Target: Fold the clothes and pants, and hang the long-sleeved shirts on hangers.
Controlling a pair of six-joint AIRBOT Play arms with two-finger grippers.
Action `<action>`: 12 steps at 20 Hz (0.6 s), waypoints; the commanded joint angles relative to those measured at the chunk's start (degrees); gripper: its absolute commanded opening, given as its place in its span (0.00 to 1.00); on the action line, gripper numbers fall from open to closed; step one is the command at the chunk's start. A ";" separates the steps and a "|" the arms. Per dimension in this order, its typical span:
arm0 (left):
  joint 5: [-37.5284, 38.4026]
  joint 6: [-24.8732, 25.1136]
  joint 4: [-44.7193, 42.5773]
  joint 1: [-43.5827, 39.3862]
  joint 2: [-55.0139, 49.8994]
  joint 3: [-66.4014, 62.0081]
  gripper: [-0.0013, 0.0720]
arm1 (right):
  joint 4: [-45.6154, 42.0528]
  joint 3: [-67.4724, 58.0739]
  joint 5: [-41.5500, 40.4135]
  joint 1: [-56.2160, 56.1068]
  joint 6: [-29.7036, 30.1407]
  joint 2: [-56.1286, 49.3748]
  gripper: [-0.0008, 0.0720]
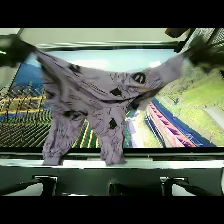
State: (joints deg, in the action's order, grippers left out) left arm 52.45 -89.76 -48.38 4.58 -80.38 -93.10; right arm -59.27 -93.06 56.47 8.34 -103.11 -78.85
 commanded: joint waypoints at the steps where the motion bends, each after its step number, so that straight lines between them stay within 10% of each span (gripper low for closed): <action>1: 1.14 0.66 0.04 -4.96 -14.56 -0.02 0.05 | 1.46 -0.07 2.78 -3.13 2.60 -14.67 0.11; 3: 1.14 0.63 0.07 -5.55 -18.78 -0.02 0.05 | 1.49 -0.07 5.92 -4.24 4.68 -18.43 0.20; 5: 1.14 0.63 0.07 -5.49 -20.70 -0.04 0.05 | 1.53 -0.07 10.10 -3.56 8.13 -18.36 0.55; 12: 1.60 0.66 -1.42 -4.98 -20.70 -0.02 0.05 | -5.55 13.33 23.17 2.95 13.92 -4.66 0.87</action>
State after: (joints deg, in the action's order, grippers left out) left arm 53.82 -89.10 -48.73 -0.32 -100.53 -93.10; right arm -63.57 -87.50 75.68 9.37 -90.08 -88.53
